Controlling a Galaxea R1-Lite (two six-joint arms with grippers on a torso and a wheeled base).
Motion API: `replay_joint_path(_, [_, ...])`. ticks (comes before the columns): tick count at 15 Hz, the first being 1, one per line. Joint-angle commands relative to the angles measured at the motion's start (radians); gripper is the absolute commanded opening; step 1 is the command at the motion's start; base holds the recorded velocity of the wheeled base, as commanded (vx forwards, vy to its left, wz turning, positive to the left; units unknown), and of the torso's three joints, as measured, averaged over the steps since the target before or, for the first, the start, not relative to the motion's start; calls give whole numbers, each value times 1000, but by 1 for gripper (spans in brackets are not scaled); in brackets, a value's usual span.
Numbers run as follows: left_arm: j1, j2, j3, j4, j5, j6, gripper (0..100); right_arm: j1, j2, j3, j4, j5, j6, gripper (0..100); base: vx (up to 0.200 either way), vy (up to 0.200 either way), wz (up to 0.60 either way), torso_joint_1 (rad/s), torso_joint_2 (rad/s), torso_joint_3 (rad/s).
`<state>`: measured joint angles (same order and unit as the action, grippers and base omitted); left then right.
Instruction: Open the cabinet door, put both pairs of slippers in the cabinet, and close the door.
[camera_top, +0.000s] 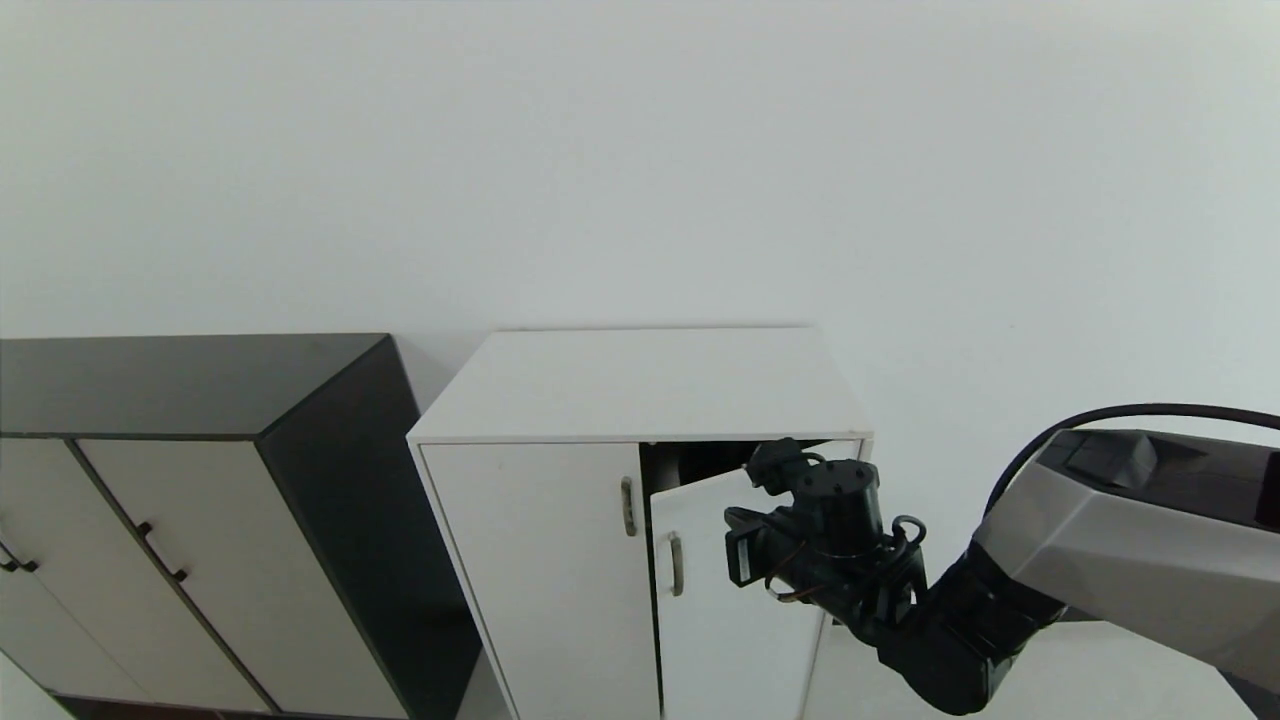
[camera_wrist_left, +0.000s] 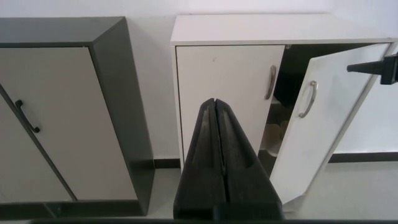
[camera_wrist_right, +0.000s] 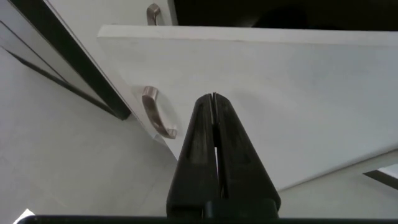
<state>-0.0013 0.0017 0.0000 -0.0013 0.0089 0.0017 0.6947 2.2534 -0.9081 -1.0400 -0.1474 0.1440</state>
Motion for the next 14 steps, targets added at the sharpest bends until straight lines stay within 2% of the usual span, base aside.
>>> replay_joint_path(1, [0,0,0,0,0,0,0,-12,43,-34,0,0,0,0,0,0,0,0,0,0])
replay_joint_path(9, [1,0,0,0,0,1,0,-70,106,-149,31,0,-14,0,0,0,0,0,0,0])
replay_joint_path(14, [1,0,0,0,0,0,0,-99,147,-250,101,0,-18,0,0,0,0,0,0,0])
